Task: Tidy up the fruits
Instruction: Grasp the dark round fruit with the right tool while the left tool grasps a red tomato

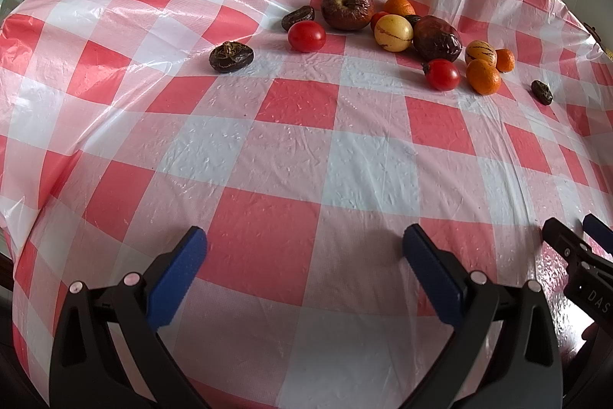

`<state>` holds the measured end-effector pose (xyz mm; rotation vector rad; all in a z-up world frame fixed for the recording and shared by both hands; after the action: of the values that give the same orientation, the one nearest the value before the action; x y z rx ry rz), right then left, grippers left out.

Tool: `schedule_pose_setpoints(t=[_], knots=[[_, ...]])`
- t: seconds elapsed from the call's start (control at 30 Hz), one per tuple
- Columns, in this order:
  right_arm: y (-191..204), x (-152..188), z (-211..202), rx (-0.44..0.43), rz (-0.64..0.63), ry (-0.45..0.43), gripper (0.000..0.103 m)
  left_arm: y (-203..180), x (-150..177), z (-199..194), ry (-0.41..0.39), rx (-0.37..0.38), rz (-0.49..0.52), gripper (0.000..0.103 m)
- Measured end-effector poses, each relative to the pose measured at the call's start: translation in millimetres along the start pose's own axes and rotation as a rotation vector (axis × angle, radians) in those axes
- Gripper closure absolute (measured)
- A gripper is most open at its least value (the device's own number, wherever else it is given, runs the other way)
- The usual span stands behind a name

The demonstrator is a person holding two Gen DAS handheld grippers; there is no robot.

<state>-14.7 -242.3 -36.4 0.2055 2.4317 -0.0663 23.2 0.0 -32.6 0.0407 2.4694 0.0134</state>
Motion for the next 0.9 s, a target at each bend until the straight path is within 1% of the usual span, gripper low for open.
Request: schedule_pose_setpoints(t=[0.13, 0.3, 0.37, 0.4, 0.43, 0.53, 0.6, 0.67, 0.7, 0.8, 0.83, 0.87, 0.9], knots=[[-6.4, -8.0, 4.6, -0.019, -0.012, 0.01, 0.016, 0.0, 0.0, 0.0, 0.0, 0.0, 0.0, 0.001], [-45.4, -34.7, 24.1, 0.033, 0.102, 0.02, 0.016, 0.1, 0.0, -0.1, 0.0, 0.002, -0.001, 0.001], [-70.7, -56.2, 37.6, 0.067, 0.169, 0.003, 0.016, -0.3, 0.0, 0.0, 0.0, 0.001, 0.0, 0.001], [-77.0, -62.5, 41.6, 0.072, 0.183, -0.003, 0.016, -0.3, 0.0, 0.1, 0.0, 0.0, 0.0, 0.001], [-89.5, -76.1, 51.8, 0.076, 0.213, -0.014, 0.016, -0.2, 0.0, 0.0, 0.0, 0.001, 0.0, 0.001], [-107.7, -101.6, 76.0, 0.08, 0.255, -0.006, 0.016, -0.2, 0.0, 0.0, 0.0, 0.001, 0.0, 0.001], [-114.2, -122.8, 87.9, 0.085, 0.264, -0.026, 0.017, -0.5, 0.1, 0.0, 0.0, 0.0, 0.001, 0.001], [-114.7, -135.7, 97.3, 0.082, 0.259, -0.033, 0.022, -0.6, 0.1, -0.1, 0.0, 0.0, 0.0, 0.001], [-114.5, -142.9, 105.4, 0.085, 0.25, -0.025, 0.027, -0.4, 0.1, 0.0, 0.0, 0.001, 0.0, 0.001], [-114.3, -153.9, 115.8, 0.092, 0.243, -0.016, 0.031, -0.6, 0.1, 0.0, 0.0, 0.001, 0.002, 0.001], [-113.5, -158.2, 118.8, 0.089, 0.236, -0.023, 0.04, -1.6, 0.8, -0.7, 0.0, 0.0, 0.003, 0.001], [-113.0, -160.3, 120.3, 0.097, 0.227, -0.028, 0.046, -2.1, 1.2, -0.7, 0.0, 0.0, 0.003, 0.001], [-112.6, -161.7, 121.6, 0.121, 0.212, -0.03, 0.055, -2.5, 1.2, -1.0, 0.001, -0.002, 0.001, 0.001]])
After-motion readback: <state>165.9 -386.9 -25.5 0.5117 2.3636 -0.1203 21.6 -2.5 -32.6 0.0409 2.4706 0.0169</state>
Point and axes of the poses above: each gripper's, at about its wrist camera, not at the fingertips, and z roughly the way its jaws point, y to its left, x to its underside, the point moved 4 cm from there along z, roughly the way its jaws point, and after that the axes turned 3 degrees about -y, right-handed, at the moved point
